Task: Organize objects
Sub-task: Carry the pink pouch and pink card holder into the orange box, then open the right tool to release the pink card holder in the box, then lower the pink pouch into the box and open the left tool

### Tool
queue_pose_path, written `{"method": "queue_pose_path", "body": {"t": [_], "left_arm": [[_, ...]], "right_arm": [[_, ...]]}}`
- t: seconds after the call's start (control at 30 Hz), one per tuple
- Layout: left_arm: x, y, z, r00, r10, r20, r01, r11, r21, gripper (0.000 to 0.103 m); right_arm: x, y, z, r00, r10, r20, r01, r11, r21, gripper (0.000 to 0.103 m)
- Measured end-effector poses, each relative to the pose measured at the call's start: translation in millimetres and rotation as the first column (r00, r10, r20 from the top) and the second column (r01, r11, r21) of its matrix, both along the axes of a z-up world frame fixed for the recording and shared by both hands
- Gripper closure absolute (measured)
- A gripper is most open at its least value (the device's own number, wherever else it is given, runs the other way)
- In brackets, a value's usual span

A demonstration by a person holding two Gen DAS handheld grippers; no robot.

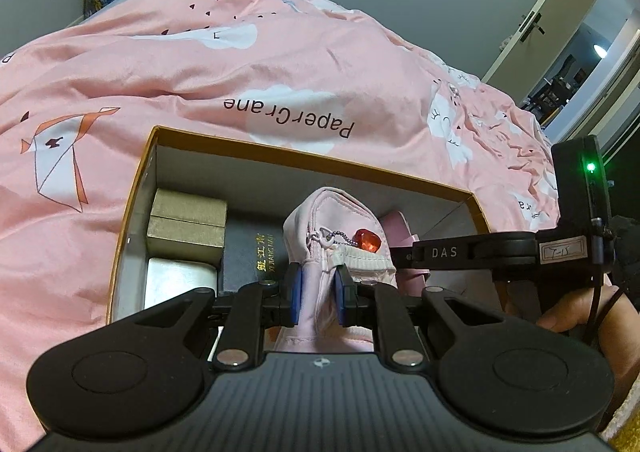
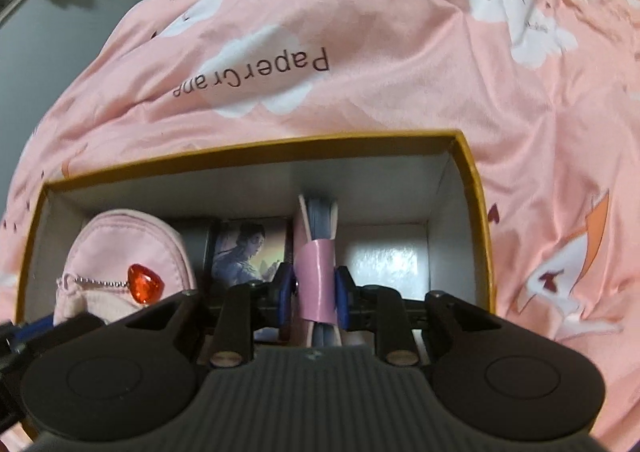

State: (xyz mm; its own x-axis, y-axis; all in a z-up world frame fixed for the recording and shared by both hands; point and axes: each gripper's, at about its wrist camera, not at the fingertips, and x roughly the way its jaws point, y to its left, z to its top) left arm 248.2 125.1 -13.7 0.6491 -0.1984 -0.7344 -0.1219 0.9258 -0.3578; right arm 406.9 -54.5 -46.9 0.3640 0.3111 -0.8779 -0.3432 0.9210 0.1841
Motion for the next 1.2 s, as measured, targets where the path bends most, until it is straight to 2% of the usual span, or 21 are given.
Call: {"method": "queue_pose_path", "body": {"t": [0.13,0.37,0.5,0.6,0.7,0.87,0.97,1.2], "left_arm": [[-0.8,1.1,2.2,1.0,-0.001,0.002,0.001,1.0,-0.018,0.085],[2.1,0.2,7.0,1.0,0.013,0.01,-0.013,0.998,-0.059,0.085],[7.0,-8.3,7.3,1.0,0.031,0.0,-0.03,0.997,-0.074,0.085],[15.4,-19.6,1.1,0.999,0.029,-0.023,-0.032,0.992,-0.122,0.085],[25.6,-36.5,-8.3,0.999,0.032,-0.039,-0.037,0.99,-0.138,0.085],[39.2,-56.5,-23.6,0.995,0.075,-0.07,-0.086,0.981,-0.172,0.085],[49.2,-68.2,-31.3,0.994,0.086,-0.07,-0.096,0.983,-0.155,0.085],[65.0,-83.0,-52.5,0.99,0.086,-0.114,-0.1,0.987,-0.122,0.085]], "right_arm": [[-6.9,3.9,8.5,0.995,0.079,0.067,-0.074,0.994,-0.081,0.076],[-20.7,-11.6,28.5,0.978,0.156,0.142,-0.139,0.983,-0.124,0.075],[-33.9,-33.6,43.9,0.971,0.131,0.2,-0.113,0.988,-0.101,0.075],[-47.2,-53.3,55.1,0.963,0.094,0.252,-0.083,0.995,-0.056,0.075],[-57.6,-73.8,62.3,0.95,0.036,0.309,-0.04,0.999,0.005,0.075],[-57.6,-89.7,54.3,0.958,-0.027,0.286,0.012,0.998,0.055,0.074],[-56.3,-95.4,48.2,0.96,-0.049,0.275,0.025,0.996,0.091,0.074],[-54.3,-99.3,37.2,0.966,-0.044,0.253,0.018,0.994,0.105,0.074]]}}
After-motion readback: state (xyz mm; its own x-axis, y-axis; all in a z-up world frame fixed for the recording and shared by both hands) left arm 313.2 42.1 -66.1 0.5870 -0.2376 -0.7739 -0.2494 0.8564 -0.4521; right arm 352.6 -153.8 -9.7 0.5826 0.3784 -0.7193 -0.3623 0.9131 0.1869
